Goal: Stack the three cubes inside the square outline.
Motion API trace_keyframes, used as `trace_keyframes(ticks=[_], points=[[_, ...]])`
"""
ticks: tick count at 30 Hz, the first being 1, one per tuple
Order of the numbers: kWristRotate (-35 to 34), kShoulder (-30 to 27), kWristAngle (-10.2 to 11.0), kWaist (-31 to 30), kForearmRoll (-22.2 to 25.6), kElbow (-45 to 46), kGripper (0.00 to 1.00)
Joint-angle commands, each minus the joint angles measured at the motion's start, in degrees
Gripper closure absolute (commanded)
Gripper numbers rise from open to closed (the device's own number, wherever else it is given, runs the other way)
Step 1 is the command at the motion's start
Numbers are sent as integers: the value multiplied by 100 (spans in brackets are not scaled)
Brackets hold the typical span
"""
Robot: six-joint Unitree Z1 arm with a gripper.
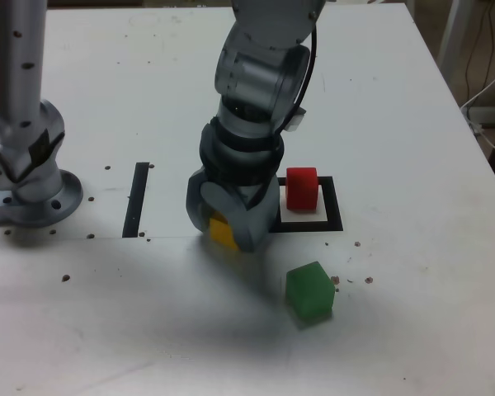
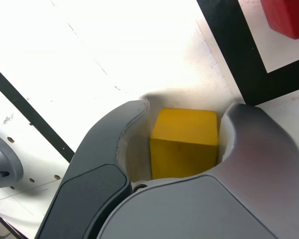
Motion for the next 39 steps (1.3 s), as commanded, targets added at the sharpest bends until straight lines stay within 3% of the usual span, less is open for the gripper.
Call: trace_keyframes(ticks=[1, 5, 11, 16, 29, 39], points=[[-14, -51, -15, -7, 44, -42, 81], [-53, -176, -26, -5, 387, -275, 81], [-333, -321, -22, 215, 1565, -1131, 81], [-524, -305, -69, 528, 2080, -1766, 81], [-610, 420, -268, 1324, 2215, -2944, 81], [-610, 691, -284, 1688, 2147, -3051, 80]])
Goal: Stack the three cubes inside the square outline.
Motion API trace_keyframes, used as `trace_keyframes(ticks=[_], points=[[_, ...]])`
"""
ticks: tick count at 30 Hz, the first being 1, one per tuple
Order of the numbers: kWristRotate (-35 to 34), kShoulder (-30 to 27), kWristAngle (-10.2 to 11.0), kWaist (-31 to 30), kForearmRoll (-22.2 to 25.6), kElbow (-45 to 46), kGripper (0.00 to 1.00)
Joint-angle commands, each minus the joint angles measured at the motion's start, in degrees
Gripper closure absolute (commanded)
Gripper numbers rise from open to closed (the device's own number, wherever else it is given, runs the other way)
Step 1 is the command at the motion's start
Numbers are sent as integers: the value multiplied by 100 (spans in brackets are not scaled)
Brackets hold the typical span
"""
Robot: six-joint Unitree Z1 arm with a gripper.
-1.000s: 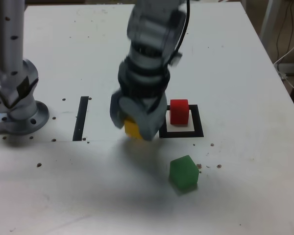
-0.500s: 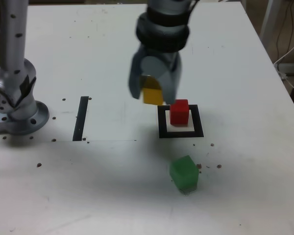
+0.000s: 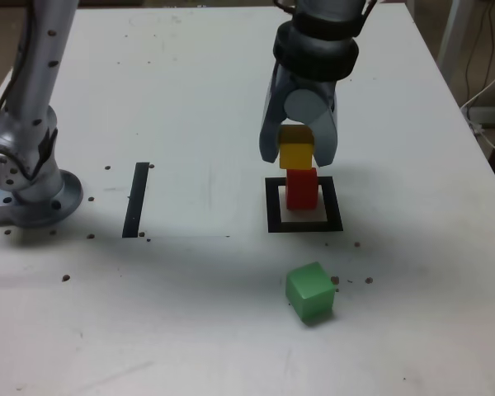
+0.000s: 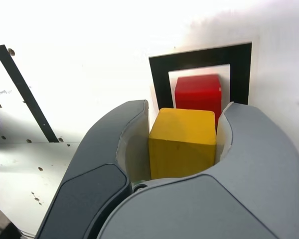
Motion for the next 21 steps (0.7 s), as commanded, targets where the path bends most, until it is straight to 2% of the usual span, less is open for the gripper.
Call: trace_keyframes(ticks=[1, 21], points=[[-12, 61, 2, 51, -30, 1, 80], [-29, 325, -237, 136, -186, 3, 79]])
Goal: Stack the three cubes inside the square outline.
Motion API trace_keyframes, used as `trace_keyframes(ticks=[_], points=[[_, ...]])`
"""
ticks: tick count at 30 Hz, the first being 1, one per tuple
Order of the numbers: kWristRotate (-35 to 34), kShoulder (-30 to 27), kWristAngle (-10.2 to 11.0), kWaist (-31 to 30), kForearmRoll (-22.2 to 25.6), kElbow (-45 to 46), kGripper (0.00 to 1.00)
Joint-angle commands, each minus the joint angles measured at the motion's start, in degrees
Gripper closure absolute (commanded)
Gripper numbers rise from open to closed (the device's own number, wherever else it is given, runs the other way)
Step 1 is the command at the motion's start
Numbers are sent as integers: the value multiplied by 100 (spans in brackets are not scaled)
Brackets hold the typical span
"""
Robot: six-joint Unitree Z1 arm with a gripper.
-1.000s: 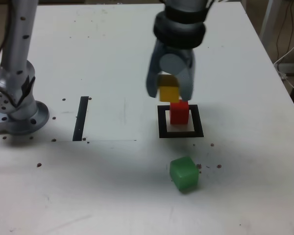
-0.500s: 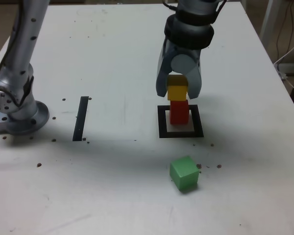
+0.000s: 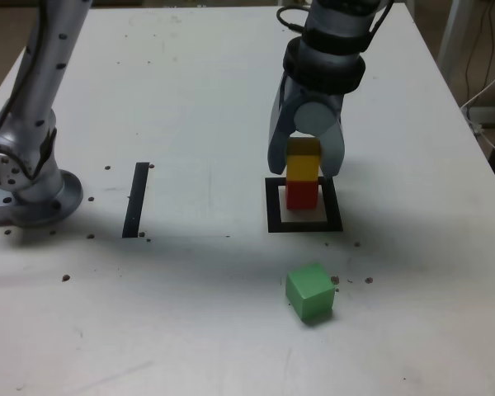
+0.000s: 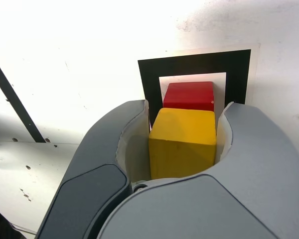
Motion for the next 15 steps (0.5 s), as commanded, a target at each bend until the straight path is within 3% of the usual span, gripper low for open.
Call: trace_keyframes(ticks=[1, 5, 7, 13, 15], points=[[-11, 36, -9, 10, -15, 1, 79], [-11, 50, -5, 26, -28, 20, 79], [-2, 56, -4, 40, -34, 41, 72], [47, 89, -31, 83, -68, 141, 9], [54, 99, -42, 92, -78, 166, 1]])
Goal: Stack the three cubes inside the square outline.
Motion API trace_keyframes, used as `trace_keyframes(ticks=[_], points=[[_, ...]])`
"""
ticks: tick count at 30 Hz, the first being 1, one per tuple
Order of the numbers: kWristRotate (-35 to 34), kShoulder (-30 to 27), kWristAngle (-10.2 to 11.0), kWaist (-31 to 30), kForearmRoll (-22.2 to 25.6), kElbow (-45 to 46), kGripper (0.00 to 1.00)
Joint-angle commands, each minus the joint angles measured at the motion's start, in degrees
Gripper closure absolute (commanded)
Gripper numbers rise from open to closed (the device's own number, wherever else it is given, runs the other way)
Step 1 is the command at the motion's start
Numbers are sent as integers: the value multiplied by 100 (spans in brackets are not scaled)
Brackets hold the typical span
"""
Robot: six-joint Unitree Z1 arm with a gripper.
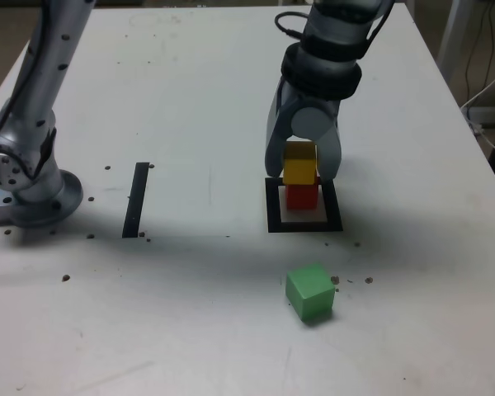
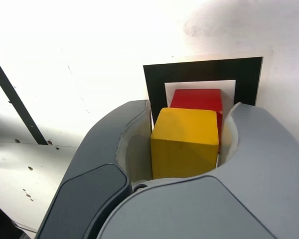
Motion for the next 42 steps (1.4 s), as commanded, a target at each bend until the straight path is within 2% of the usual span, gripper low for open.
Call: trace_keyframes(ticks=[1, 14, 23, 31, 42], points=[[13, 38, -14, 16, -15, 21, 1], [26, -113, 20, 19, -20, 37, 0], [-39, -760, 312, -127, 11, 272, 0], [-105, -1223, 498, -808, 186, 302, 0], [116, -1136, 742, -2034, 305, 96, 0]])
